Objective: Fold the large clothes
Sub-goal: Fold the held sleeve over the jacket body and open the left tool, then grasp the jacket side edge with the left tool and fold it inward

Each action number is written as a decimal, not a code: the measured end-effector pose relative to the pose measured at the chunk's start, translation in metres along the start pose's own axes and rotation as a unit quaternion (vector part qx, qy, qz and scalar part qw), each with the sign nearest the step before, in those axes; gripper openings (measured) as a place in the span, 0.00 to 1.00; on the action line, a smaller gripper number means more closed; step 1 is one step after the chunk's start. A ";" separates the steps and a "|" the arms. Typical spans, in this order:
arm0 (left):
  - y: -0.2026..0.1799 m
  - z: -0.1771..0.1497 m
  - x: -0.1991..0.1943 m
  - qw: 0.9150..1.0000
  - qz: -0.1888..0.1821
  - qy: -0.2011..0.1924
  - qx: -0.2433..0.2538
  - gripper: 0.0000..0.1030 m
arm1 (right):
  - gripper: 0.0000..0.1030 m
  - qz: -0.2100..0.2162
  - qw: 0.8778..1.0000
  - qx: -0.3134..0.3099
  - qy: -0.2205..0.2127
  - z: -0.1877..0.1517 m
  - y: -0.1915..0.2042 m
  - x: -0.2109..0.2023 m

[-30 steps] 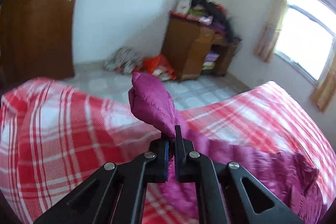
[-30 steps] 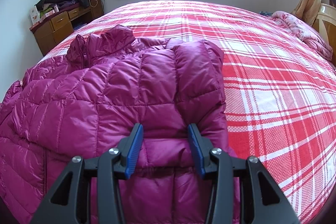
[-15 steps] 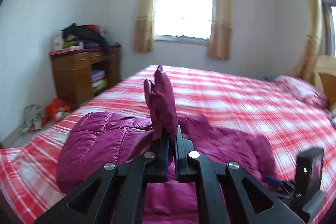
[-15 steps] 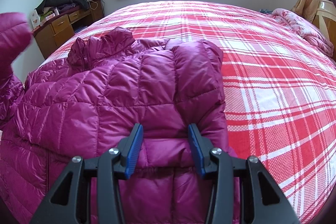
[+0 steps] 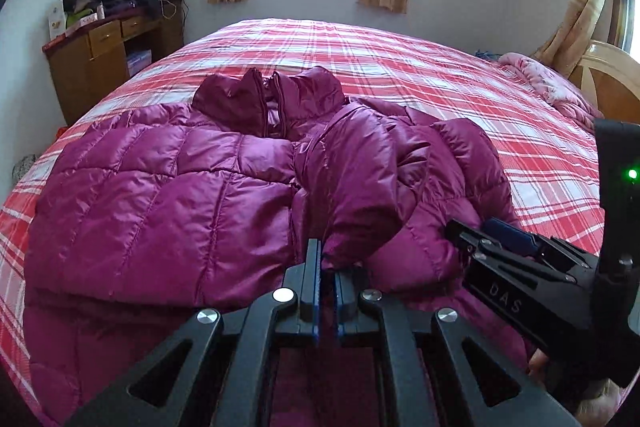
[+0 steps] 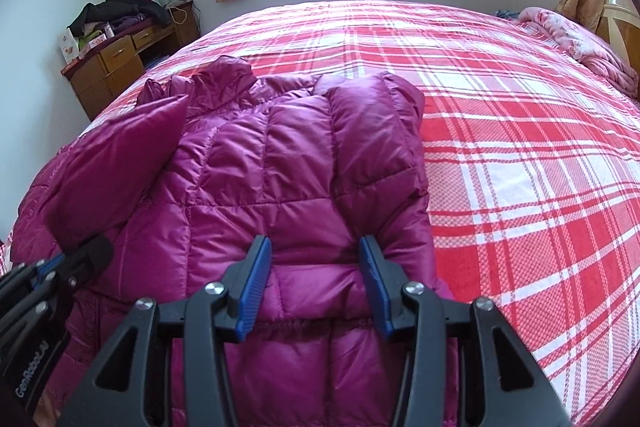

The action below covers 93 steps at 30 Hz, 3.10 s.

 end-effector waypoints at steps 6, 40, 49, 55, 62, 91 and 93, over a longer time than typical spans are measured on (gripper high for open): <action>-0.003 -0.027 -0.023 1.000 -0.002 0.014 0.006 0.37 | 0.47 -0.002 1.000 -0.002 0.001 0.000 0.001 0.000; 0.172 0.030 -0.096 0.973 0.188 -0.080 -0.111 0.65 | 0.25 0.058 0.993 -0.104 0.019 0.002 0.070 -0.041; 0.194 0.006 -0.043 0.967 0.223 -0.027 -0.121 0.66 | 0.26 0.079 0.991 -0.095 0.050 -0.013 0.064 -0.010; 0.207 -0.011 -0.024 0.968 0.195 -0.008 -0.159 0.68 | 0.26 0.071 0.991 -0.106 0.029 -0.019 0.063 -0.010; 0.208 -0.012 -0.017 0.956 0.258 0.018 -0.136 0.86 | 0.28 0.069 0.991 -0.110 0.031 -0.017 0.063 -0.009; 0.197 -0.008 -0.053 0.972 0.173 -0.041 -0.157 0.93 | 0.65 0.080 0.994 -0.064 0.037 0.049 0.062 -0.039; 0.197 -0.001 -0.069 0.967 0.194 -0.071 -0.148 0.93 | 0.68 0.086 0.994 -0.055 0.044 0.078 0.062 -0.027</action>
Point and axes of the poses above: each gripper's, at about its wrist camera, not at the fingertips, and x roughly the way its jaws point, y to its left, z to its top, the point moved 10 cm from there along x, roughly the way its jaws point, and after that the axes turned 11 degrees about -z, right-handed, at the moved point
